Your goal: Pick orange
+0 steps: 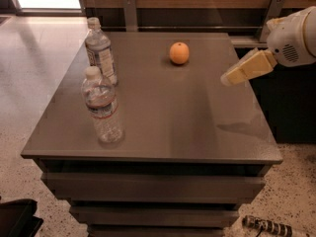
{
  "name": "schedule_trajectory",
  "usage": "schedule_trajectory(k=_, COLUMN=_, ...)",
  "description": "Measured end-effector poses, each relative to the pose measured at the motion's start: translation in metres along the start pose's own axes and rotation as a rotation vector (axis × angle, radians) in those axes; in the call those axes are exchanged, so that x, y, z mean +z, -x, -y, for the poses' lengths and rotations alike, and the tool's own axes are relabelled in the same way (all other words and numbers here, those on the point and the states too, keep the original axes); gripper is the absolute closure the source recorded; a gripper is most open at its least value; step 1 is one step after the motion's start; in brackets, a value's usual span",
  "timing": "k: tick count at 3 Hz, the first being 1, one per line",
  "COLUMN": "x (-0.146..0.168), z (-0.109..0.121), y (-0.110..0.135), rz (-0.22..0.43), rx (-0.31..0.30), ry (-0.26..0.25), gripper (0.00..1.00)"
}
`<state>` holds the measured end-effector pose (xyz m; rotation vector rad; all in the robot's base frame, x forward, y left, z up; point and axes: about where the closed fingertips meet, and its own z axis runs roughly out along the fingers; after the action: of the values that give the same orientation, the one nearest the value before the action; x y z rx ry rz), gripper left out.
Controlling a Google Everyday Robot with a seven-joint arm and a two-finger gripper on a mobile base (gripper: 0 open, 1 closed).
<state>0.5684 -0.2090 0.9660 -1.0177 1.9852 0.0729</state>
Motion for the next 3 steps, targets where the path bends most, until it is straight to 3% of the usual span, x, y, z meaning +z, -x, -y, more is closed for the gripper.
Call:
schedule_trajectory(k=1, x=0.023, z=-0.004, y=0.004, rz=0.03, rx=0.026, ry=0.036, gripper=0.0)
schedule_trajectory(k=3, x=0.09, z=-0.004, y=0.02, rz=0.152, rx=0.101, ry=0.109, gripper=0.0)
